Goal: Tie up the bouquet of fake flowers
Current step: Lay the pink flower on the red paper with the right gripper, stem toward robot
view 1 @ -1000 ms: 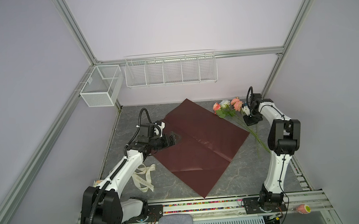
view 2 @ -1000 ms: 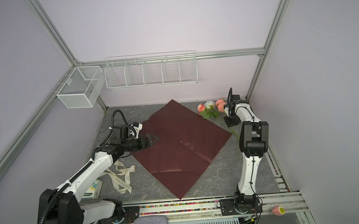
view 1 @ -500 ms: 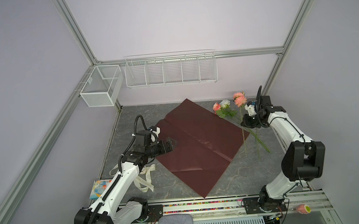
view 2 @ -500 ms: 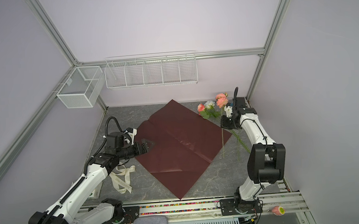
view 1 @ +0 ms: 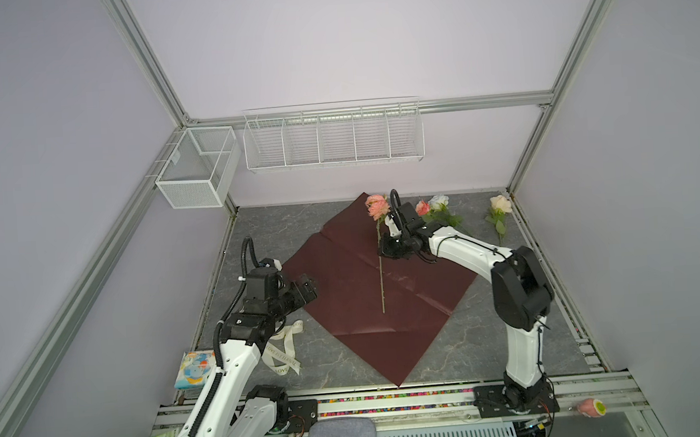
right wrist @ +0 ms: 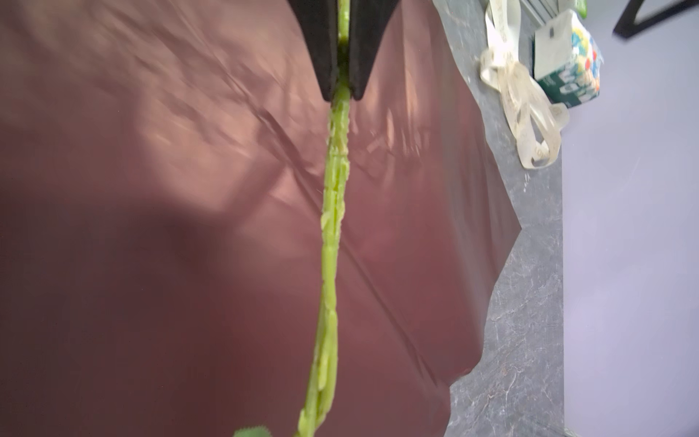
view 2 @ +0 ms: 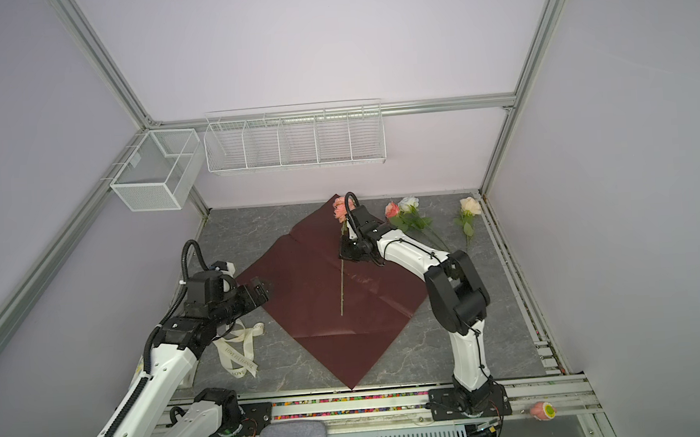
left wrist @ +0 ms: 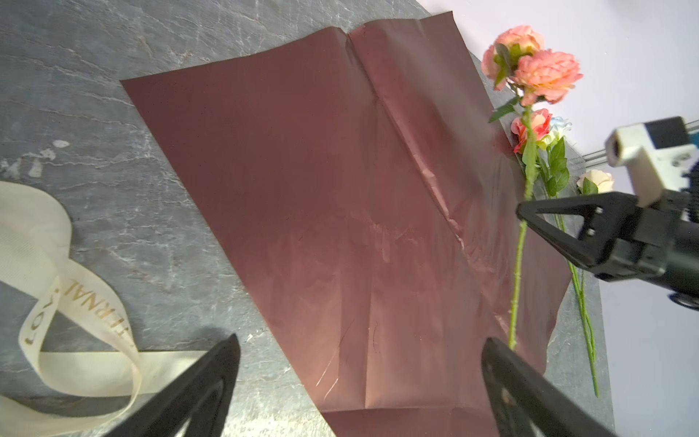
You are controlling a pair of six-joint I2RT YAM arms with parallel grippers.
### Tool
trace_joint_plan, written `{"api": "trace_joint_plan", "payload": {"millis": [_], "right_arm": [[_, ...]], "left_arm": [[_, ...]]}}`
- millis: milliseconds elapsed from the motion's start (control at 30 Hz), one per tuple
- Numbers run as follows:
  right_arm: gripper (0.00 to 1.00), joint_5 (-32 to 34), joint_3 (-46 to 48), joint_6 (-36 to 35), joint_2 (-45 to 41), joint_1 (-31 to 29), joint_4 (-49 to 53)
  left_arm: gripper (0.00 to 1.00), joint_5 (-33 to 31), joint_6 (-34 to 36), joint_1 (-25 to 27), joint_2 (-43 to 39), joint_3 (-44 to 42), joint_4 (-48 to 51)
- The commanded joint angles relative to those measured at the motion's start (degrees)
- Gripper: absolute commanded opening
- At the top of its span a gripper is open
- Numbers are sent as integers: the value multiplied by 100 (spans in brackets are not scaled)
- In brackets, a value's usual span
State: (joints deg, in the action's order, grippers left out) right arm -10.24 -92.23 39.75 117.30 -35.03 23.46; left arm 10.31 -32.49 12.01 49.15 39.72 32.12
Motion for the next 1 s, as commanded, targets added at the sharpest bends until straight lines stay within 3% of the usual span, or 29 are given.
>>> {"api": "trace_joint_plan", "payload": {"millis": [0, 167, 333, 767, 967], "right_arm": [[7, 441, -534, 424, 491, -236, 116], [7, 803, -1151, 224, 1229, -420, 483], [7, 579, -1539, -121, 1587, -531, 880], [8, 1004, -1704, -906, 1415, -627, 1088], [7, 902, -1914, -1103, 1284, -650, 1322]], "left_arm": [[99, -160, -2, -23, -198, -127, 393], [99, -274, 44, -40, -342, -141, 486], [99, -345, 172, -41, -261, -97, 508], [99, -402, 184, -58, -39, 74, 551], [99, -469, 129, -58, -182, 45, 629]]}}
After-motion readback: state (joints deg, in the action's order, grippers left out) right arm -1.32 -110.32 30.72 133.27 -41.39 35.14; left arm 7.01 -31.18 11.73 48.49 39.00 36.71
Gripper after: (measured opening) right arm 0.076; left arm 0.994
